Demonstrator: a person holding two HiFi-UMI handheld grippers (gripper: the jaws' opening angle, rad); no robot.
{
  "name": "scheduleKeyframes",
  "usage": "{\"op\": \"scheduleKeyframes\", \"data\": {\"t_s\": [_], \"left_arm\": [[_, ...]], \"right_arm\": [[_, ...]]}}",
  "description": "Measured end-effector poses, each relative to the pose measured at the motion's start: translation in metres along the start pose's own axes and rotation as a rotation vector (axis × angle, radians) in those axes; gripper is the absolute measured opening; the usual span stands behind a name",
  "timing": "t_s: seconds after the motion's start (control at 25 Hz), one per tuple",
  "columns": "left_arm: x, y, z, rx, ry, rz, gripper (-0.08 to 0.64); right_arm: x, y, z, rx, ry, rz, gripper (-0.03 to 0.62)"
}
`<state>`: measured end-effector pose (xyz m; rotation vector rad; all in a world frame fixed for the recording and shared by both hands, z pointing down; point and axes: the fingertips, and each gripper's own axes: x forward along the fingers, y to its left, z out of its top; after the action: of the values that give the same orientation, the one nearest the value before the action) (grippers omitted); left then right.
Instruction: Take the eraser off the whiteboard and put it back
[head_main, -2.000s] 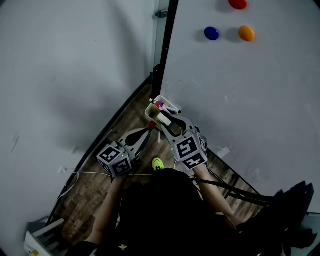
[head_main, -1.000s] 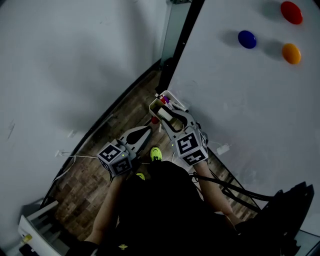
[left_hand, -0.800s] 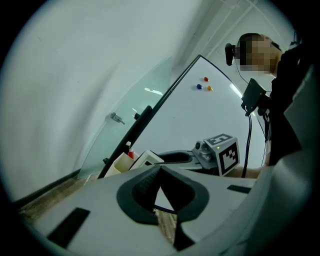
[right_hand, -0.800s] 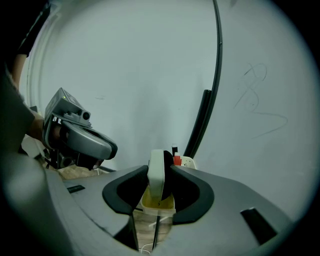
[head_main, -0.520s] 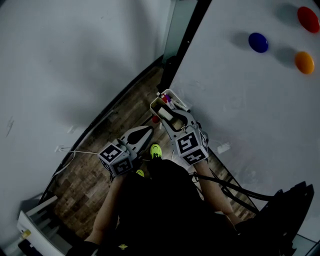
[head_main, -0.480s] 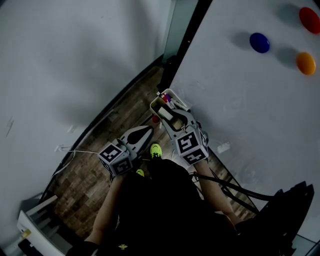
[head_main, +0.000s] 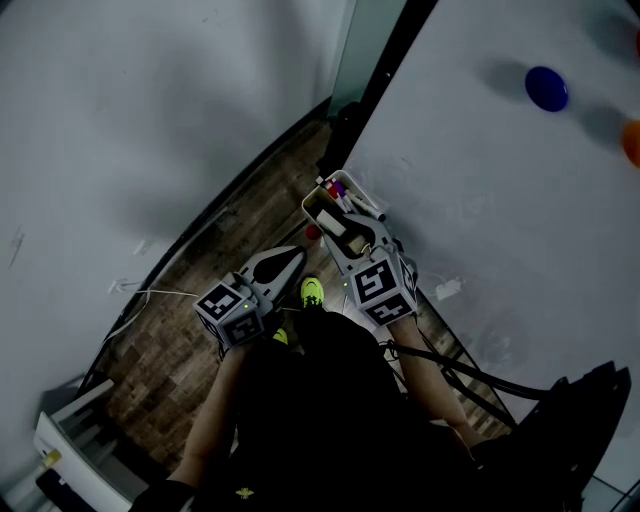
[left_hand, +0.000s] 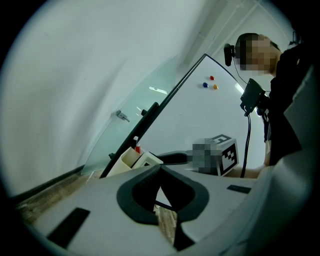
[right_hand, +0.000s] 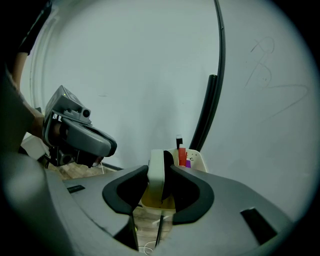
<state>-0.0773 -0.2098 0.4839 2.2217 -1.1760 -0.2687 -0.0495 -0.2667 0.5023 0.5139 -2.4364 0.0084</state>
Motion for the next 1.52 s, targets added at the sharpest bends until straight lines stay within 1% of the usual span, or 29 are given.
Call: {"op": "scheduleKeyframes", "data": {"t_s": [0.6, 1.2, 1.52], "left_arm": [[0.0005, 0.0009, -0.0041, -0.007, 0.005, 0.004, 0.020], [0.0005, 0.0003, 0.0000, -0.010, 0.015, -0.010, 0.019], [0.0014, -0.0011, 0.0044, 0.004, 0.005, -0.020, 0.020]], "right_arm": [[0.0043, 0.0018, -0.0093, 0.005, 0.018, 0.008, 0.161], [0.0044, 0.0005, -0.0060, 0.031, 0.008, 0.003, 0.156], [0.0021, 0.0027, -0.0017, 0.045, 0.004, 0.012, 0.158]]}}
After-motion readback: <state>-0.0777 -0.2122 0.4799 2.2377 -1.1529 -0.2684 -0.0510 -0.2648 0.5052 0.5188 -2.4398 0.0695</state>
